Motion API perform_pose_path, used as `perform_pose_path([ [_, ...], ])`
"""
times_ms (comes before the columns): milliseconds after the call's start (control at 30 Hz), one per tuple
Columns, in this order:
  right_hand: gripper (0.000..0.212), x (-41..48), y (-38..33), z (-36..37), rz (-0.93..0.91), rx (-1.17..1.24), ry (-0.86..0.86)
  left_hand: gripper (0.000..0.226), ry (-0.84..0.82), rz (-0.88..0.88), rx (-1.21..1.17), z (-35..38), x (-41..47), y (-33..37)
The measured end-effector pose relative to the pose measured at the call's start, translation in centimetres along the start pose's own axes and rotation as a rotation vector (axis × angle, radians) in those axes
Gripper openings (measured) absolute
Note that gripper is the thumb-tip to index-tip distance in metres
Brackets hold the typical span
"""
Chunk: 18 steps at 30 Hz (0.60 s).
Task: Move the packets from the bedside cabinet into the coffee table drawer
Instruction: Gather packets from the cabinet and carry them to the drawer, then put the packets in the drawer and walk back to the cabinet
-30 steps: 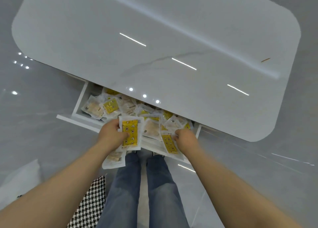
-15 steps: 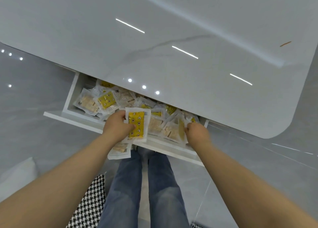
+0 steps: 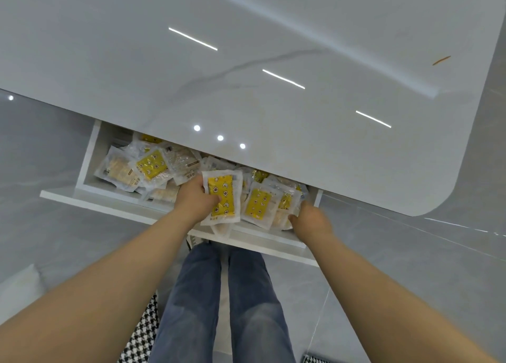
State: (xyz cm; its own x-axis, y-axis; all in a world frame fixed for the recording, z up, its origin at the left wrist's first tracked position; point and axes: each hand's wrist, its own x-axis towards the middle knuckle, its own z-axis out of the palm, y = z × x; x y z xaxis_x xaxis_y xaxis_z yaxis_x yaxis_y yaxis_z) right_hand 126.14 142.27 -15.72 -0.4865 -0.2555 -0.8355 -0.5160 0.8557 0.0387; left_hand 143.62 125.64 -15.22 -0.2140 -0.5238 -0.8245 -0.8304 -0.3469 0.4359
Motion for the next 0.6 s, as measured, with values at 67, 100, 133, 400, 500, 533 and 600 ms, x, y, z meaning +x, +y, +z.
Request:
perform_pose_path([
  [67,0.035,-0.2,0.0,0.3,-0.027,-0.02,-0.018,0.039,0.019,-0.008,0.011,0.2,0.3,-0.1],
  [100,0.034,-0.2,0.0,0.5,-0.045,-0.02,-0.022,0.039,0.03,-0.009,0.02,0.3,0.4,-0.2],
  [133,0.035,-0.2,-0.1,0.6,-0.06,-0.017,-0.022,0.039,0.044,-0.005,0.032,0.3,0.5,-0.2],
  [400,0.038,-1.2,-1.0,1.2,-0.104,0.0,-0.045,0.018,0.216,-0.033,0.166,-2.2,1.0,-1.5],
  [500,0.039,-1.6,-1.8,1.2,-0.12,0.024,-0.058,0.014,0.237,-0.028,0.209,-4.0,1.3,-2.1],
  [533,0.039,-1.7,-2.1,1.1,-0.129,0.023,-0.058,0.022,0.231,-0.026,0.215,-4.6,1.4,-2.3],
  [600,0.039,-2.1,-2.6,0.7,-0.144,0.006,-0.057,0.043,0.209,-0.022,0.248,-5.7,1.2,-2.4],
])
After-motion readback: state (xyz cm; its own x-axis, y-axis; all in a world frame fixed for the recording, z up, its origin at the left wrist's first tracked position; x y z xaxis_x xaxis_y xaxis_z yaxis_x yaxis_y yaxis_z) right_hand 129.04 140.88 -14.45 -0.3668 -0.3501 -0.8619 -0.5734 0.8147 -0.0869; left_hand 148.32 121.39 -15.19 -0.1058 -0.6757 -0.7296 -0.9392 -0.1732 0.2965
